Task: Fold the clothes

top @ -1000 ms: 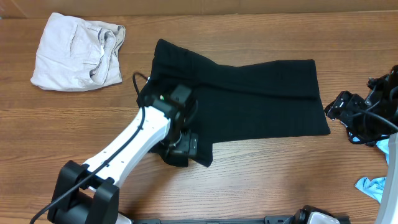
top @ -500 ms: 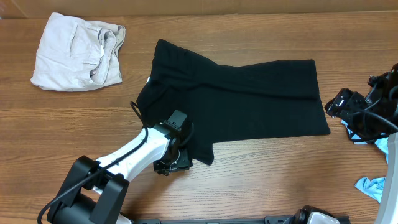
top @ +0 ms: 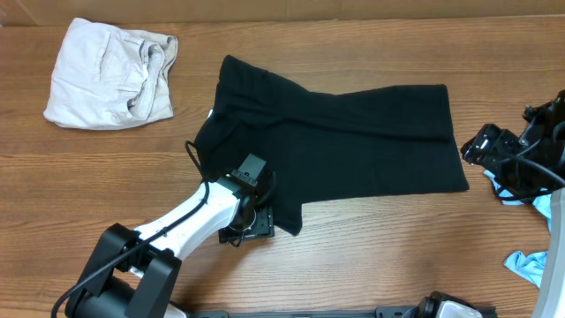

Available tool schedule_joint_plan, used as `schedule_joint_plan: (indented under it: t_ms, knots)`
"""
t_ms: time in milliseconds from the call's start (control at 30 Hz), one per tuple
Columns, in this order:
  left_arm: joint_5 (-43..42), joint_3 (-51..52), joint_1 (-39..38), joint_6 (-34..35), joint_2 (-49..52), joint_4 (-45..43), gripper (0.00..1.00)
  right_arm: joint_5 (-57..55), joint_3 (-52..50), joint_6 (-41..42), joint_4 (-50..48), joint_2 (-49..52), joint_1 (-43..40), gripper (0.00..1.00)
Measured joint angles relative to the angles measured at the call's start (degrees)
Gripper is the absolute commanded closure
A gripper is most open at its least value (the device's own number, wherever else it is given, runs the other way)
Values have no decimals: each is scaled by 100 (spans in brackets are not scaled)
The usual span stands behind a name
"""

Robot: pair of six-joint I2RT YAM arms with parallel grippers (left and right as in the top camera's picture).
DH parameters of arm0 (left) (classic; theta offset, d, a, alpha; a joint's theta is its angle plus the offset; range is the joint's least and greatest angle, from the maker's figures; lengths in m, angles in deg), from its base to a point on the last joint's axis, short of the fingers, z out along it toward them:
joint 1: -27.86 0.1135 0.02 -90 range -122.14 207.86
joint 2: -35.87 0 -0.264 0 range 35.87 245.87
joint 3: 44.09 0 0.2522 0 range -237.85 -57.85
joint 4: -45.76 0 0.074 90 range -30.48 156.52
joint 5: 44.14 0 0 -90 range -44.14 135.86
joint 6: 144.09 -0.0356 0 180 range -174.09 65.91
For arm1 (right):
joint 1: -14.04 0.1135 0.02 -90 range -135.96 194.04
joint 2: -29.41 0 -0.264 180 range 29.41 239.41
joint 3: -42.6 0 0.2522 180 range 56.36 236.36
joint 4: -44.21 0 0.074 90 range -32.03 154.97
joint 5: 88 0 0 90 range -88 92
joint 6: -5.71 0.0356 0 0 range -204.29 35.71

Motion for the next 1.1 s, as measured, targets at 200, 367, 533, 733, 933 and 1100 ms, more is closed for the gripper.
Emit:
schedule_joint_plan:
  t_ms: [200,367,533,733,933,1100]
  knots:
    - [398,15,0,-131,-7,-291,88,-2,0,2,4,0,0,13]
    - [538,13,0,-214,26,-289,96,0,-28,0,-26,0,0,13]
    - [437,-227,50,-219,125,531,96,0,-313,0,-131,11,0,14]
    - [400,-1429,208,-308,131,1823,96,-11,-1023,2,-632,358,0,18]
    - [398,-2177,208,-431,48,1862,96,-94,-1985,251,-1414,826,0,38]
    - [402,-2188,208,-450,46,1860,96,-157,-2677,553,-2295,1023,0,51]
